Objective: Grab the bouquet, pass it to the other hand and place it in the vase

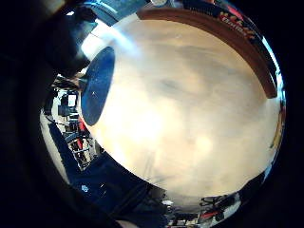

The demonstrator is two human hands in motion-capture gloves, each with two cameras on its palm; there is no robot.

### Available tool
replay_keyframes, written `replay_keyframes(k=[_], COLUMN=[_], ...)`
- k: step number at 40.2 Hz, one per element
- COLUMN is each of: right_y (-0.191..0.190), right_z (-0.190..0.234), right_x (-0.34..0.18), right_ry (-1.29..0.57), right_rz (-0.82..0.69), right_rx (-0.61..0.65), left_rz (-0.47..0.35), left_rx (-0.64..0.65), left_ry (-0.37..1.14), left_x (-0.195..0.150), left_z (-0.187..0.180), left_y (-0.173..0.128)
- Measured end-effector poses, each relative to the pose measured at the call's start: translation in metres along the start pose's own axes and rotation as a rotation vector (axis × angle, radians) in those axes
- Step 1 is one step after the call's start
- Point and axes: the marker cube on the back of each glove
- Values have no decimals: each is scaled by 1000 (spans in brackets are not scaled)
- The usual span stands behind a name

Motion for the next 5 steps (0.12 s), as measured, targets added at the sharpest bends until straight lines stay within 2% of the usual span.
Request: replay_keyframes(k=[5], right_y=[5], right_z=[3], right_x=[9], right_ry=[-21], right_rz=[108], right_rx=[-37], left_rz=[12], left_rx=[0], left_ry=[-25], left_x=[-5], left_z=[-2], left_y=[9])
